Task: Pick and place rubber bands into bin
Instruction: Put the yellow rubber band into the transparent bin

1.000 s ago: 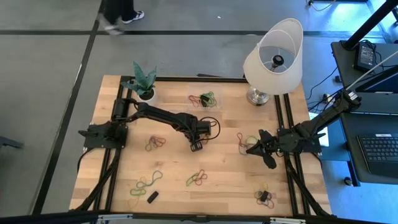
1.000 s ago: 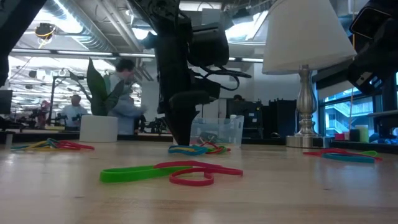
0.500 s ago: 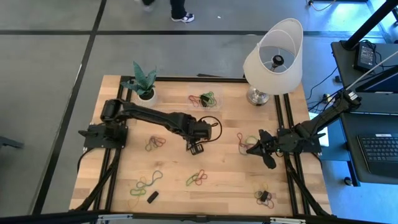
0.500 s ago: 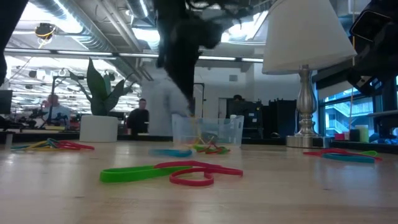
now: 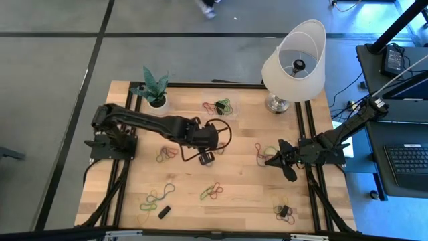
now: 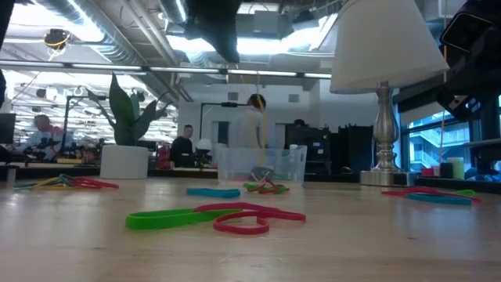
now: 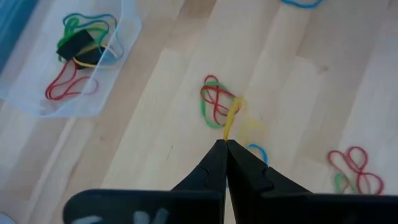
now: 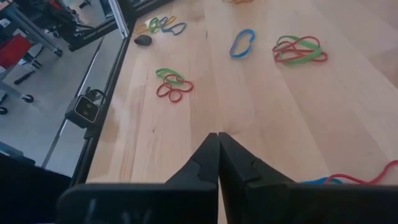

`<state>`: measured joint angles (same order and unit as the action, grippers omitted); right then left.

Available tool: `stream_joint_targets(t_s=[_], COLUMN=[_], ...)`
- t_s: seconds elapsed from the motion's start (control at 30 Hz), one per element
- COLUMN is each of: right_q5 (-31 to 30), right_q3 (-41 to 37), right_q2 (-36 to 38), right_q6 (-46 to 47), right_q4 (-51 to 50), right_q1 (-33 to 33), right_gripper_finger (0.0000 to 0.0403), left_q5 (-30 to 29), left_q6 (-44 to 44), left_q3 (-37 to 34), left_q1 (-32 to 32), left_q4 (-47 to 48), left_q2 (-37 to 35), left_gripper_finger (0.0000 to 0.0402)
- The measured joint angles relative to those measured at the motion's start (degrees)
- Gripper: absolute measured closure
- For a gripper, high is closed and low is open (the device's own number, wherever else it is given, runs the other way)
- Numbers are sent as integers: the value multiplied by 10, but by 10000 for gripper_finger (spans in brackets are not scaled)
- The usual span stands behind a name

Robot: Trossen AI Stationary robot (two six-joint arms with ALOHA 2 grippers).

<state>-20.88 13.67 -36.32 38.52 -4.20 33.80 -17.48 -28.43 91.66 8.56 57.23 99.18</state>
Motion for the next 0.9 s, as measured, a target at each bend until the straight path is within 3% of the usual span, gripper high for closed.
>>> stream_joint_targets(t_s=[0.33,0.57,0.9], right_q5=[0,-1,-76], right_q3=[0,0,0], right_q2=[0,0,0], right_q6=[0,0,0], right_q4=[-3,-4,-4], right_q1=[0,0,0], right_gripper_finger=[401,401,401], left_q5=[-30,-48,43], left_q6=[-15,26,194], left_q3=[0,0,0], left_q1=[-6,-58,-192], left_q4=[0,-8,-138], left_q2=[-51,-84,-92], left_gripper_finger=[398,398,398])
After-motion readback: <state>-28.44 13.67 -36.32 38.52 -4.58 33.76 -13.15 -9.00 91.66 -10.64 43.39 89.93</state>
